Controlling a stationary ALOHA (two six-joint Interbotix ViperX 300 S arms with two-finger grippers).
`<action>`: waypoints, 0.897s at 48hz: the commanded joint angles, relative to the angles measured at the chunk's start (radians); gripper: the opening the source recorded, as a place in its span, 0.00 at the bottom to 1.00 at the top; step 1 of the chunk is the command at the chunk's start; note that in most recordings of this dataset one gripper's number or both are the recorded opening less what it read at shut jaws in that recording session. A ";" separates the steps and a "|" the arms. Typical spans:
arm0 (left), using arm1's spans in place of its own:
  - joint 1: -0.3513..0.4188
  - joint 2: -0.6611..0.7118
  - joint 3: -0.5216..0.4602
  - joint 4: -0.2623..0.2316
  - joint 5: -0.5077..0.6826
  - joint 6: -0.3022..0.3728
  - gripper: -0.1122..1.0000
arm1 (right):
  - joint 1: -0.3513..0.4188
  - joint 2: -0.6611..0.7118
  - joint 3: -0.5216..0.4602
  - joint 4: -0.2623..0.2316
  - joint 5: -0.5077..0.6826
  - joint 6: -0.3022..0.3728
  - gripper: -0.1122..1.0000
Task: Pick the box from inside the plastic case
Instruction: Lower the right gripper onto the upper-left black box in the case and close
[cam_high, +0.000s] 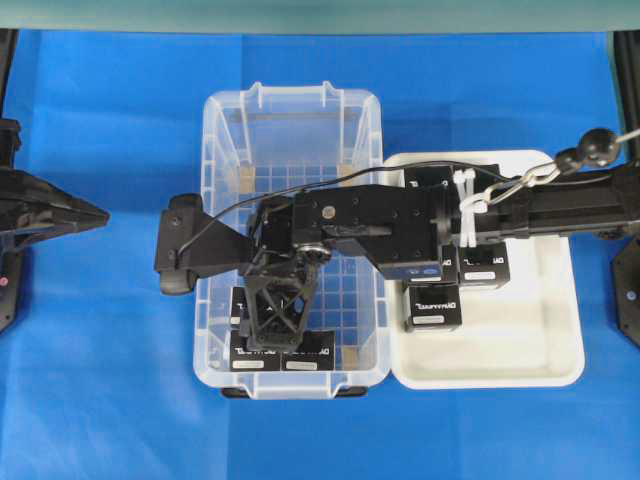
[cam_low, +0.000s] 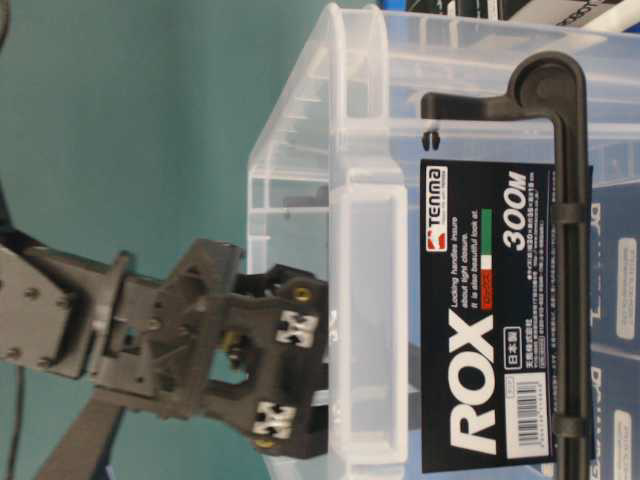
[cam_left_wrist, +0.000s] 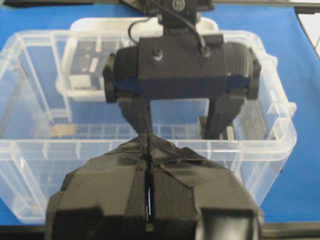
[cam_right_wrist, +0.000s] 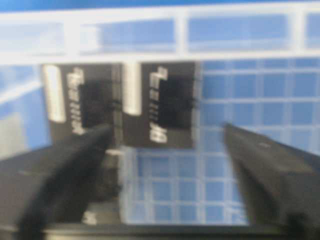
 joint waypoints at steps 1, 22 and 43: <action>0.000 0.005 -0.028 0.005 -0.006 0.000 0.04 | 0.003 0.003 0.018 0.002 -0.032 0.000 1.00; 0.003 0.005 -0.028 0.003 -0.005 -0.003 0.04 | -0.003 0.025 0.092 0.003 -0.150 -0.002 1.00; 0.003 0.005 -0.028 0.003 -0.006 -0.005 0.04 | -0.044 0.052 0.092 0.002 -0.163 -0.040 1.00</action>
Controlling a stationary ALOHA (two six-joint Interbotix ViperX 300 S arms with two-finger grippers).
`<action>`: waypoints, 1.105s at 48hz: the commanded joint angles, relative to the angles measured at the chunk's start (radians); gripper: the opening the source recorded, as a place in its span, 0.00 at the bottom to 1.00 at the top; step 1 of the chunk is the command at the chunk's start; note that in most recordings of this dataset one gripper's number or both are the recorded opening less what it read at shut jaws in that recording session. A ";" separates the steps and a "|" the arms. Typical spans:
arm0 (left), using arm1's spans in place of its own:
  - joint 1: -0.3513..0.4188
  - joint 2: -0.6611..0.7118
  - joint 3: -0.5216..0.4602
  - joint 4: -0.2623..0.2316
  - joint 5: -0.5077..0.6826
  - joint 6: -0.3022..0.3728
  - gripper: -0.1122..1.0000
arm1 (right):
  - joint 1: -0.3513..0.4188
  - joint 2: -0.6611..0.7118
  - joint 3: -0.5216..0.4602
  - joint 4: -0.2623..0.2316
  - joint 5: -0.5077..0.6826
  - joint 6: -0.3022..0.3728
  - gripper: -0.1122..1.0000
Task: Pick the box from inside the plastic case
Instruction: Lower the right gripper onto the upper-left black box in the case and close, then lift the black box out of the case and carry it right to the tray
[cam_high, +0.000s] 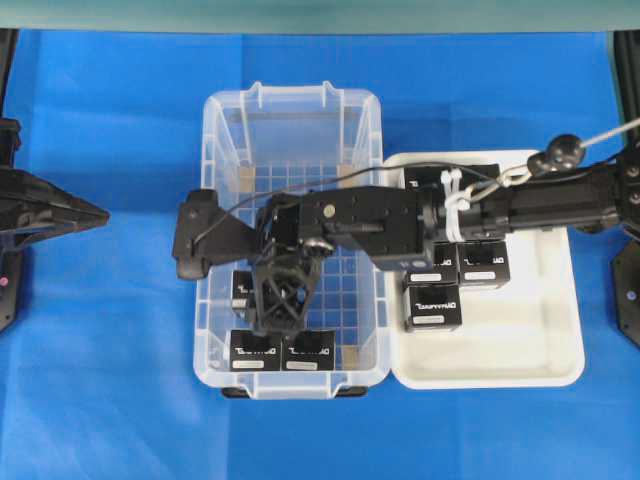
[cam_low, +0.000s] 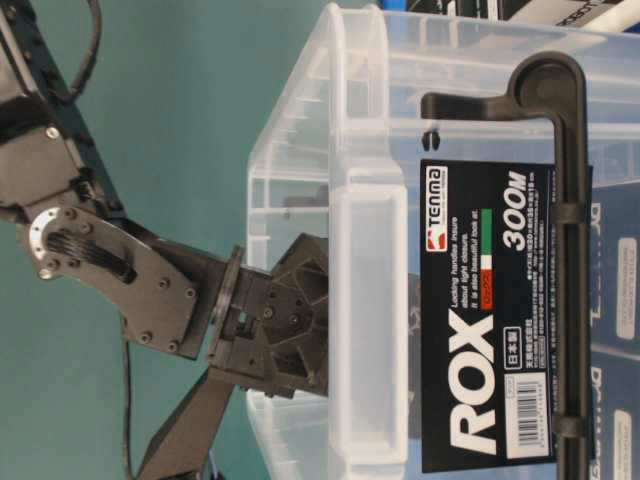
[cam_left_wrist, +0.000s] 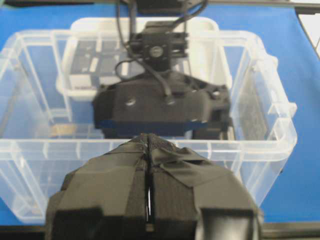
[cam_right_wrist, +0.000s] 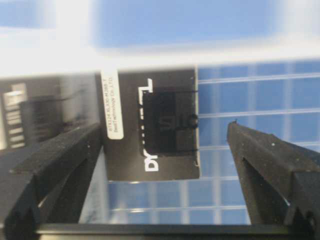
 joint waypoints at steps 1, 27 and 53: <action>0.000 0.005 -0.028 0.003 -0.006 -0.002 0.04 | 0.002 0.009 -0.002 0.002 -0.015 -0.028 1.00; 0.002 0.005 -0.028 0.002 -0.006 -0.003 0.04 | 0.008 0.018 0.009 0.006 -0.054 -0.064 0.90; 0.002 0.003 -0.028 0.002 -0.006 -0.005 0.04 | -0.055 -0.147 -0.029 0.006 0.069 -0.072 0.64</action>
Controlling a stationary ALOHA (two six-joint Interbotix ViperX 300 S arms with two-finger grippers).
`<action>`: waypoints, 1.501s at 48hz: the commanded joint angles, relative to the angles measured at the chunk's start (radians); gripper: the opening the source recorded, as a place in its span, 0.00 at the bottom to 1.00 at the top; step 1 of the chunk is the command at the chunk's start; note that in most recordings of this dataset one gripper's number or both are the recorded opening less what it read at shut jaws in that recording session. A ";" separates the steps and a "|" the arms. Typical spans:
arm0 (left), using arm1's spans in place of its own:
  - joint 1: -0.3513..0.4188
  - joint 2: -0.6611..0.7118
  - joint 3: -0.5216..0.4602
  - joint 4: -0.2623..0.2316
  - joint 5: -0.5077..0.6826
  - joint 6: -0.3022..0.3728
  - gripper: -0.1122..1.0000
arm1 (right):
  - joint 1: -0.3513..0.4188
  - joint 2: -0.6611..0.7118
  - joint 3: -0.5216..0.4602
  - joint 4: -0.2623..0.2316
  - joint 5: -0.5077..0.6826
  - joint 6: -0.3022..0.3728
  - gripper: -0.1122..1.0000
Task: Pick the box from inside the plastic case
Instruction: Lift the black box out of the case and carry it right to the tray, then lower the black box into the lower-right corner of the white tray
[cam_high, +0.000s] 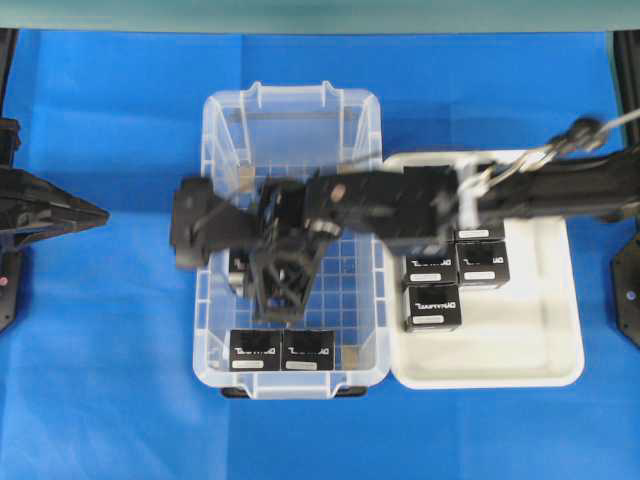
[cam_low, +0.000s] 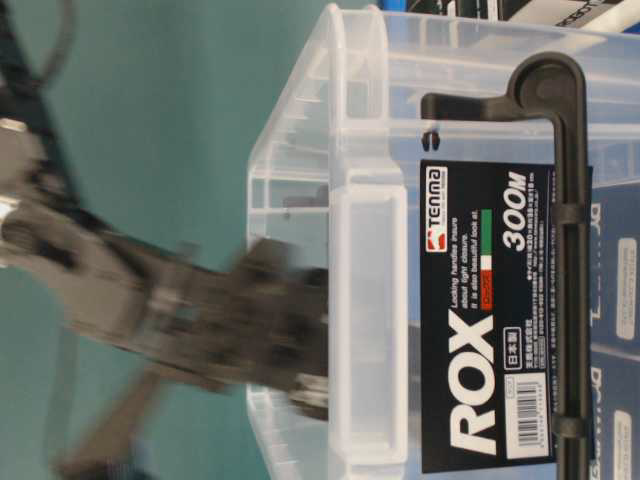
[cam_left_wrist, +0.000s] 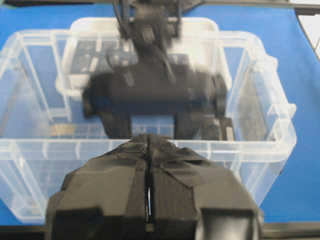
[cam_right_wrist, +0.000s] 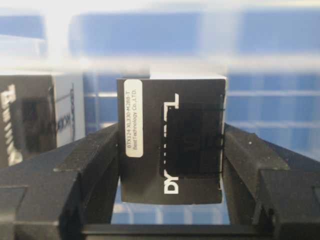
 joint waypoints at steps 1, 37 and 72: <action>0.002 0.003 -0.028 0.002 -0.006 0.000 0.04 | -0.037 -0.078 -0.017 0.003 0.064 -0.003 0.64; 0.003 -0.014 -0.031 0.002 -0.005 -0.002 0.04 | -0.051 -0.727 0.267 0.003 0.394 0.078 0.64; 0.008 -0.011 -0.031 0.003 -0.006 -0.003 0.04 | 0.130 -0.942 0.940 0.006 -0.041 0.106 0.64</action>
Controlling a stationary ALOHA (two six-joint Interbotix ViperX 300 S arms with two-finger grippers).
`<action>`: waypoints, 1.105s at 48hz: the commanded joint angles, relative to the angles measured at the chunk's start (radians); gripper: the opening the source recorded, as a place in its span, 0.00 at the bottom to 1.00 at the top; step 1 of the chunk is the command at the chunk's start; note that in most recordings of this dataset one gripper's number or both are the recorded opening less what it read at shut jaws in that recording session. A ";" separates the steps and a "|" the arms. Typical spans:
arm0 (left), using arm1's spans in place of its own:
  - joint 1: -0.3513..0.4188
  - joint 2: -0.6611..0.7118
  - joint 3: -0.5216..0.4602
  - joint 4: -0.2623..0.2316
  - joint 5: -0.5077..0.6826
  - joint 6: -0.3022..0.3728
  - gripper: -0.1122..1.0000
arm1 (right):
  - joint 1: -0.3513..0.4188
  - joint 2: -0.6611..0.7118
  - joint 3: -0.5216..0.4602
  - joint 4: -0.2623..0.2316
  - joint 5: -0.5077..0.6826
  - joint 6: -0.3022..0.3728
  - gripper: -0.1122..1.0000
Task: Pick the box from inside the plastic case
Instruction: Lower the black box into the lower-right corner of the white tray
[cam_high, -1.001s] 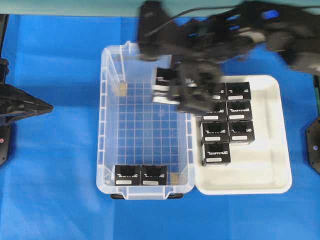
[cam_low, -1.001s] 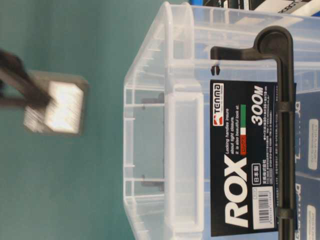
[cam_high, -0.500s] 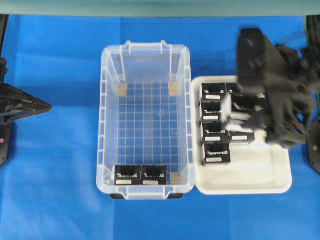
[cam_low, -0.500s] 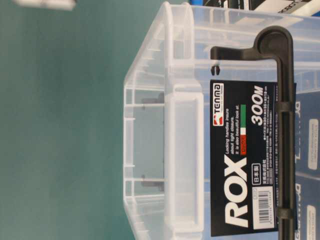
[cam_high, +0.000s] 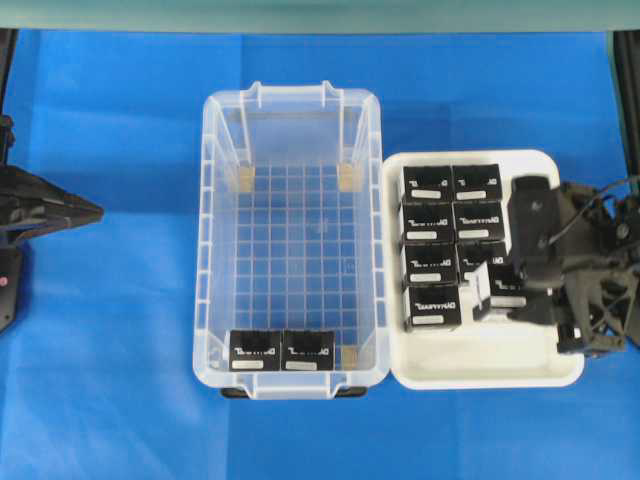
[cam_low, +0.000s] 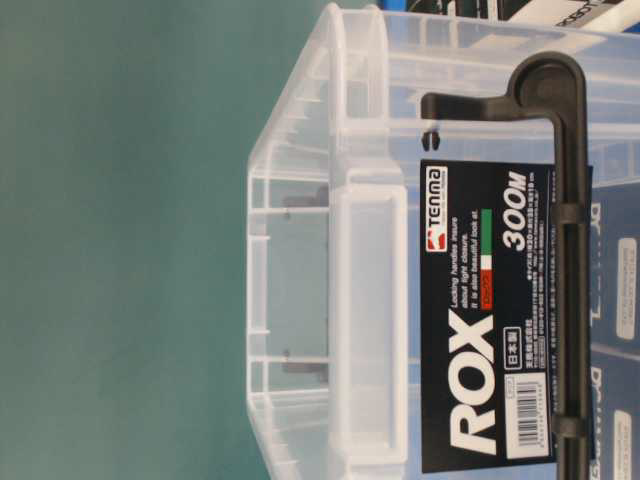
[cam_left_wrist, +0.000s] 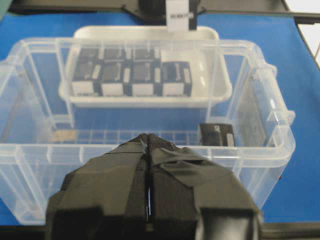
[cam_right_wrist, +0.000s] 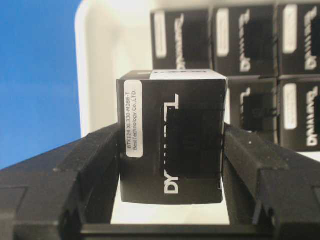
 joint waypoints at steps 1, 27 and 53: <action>0.003 0.011 -0.028 0.002 -0.006 -0.002 0.04 | 0.014 0.014 0.029 0.003 -0.041 -0.002 0.64; 0.011 0.021 -0.026 0.002 -0.006 -0.028 0.04 | 0.040 0.149 0.149 0.002 -0.278 -0.009 0.64; 0.015 0.021 -0.031 0.002 -0.011 -0.032 0.04 | -0.011 0.192 0.153 -0.003 -0.285 0.011 0.64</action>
